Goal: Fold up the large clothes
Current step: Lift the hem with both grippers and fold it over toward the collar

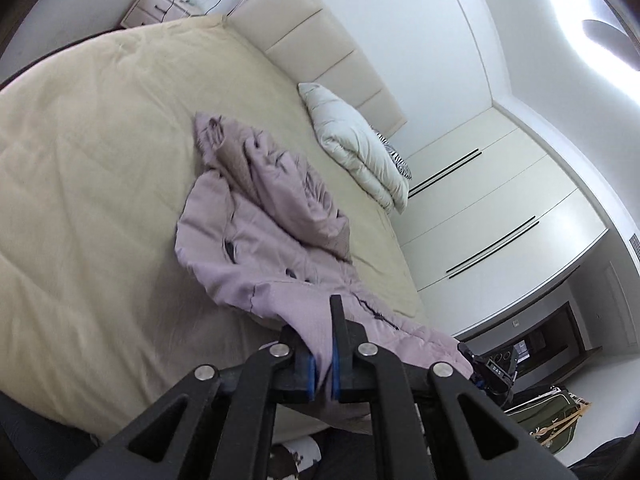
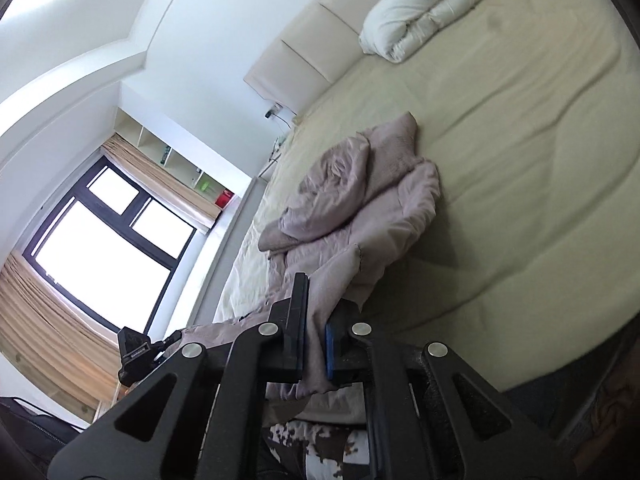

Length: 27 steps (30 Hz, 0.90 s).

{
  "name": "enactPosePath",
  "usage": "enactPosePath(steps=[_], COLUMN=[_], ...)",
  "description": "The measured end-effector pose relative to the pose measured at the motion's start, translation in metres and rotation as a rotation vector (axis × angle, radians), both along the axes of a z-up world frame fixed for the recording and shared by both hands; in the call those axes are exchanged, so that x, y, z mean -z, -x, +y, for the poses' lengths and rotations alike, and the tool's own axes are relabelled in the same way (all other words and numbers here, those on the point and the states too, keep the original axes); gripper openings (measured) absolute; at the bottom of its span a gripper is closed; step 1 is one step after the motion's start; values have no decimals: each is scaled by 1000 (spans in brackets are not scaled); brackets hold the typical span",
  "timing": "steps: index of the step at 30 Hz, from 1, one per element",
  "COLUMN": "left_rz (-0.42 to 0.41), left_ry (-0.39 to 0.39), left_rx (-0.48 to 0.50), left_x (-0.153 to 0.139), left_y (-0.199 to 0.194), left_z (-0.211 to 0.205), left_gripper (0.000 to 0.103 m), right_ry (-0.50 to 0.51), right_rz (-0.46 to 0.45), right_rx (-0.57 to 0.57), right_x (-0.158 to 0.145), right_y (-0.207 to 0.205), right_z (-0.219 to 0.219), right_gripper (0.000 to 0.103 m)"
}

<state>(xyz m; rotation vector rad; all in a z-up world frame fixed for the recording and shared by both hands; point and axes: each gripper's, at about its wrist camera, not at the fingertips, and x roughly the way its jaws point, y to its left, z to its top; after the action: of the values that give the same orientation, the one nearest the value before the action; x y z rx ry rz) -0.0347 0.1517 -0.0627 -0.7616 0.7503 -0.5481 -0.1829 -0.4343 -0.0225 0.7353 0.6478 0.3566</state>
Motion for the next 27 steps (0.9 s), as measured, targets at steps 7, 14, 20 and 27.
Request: enactPosePath(steps=[7,14,20,27], left_rz=[-130,-172,-115,-22], left_ry=[-31,-115,-169,-258], left_rx=[-59,-116,-199,-227], left_x=[-50,-84,-68,-22], left_y=[-84,-184,-277,-373], left_z=[7,2,2,-13], left_gripper=[6,6,6,6], right_ry=[63,233,325,446], right_rz=[-114,-166,-137,-25], right_rx=[69,176,238,279], right_x=[-59,-102,-94,-26], right_y=[-90,-224,-338,-464], right_z=[-9,8,19,30], right_gripper=[6,6,6,6])
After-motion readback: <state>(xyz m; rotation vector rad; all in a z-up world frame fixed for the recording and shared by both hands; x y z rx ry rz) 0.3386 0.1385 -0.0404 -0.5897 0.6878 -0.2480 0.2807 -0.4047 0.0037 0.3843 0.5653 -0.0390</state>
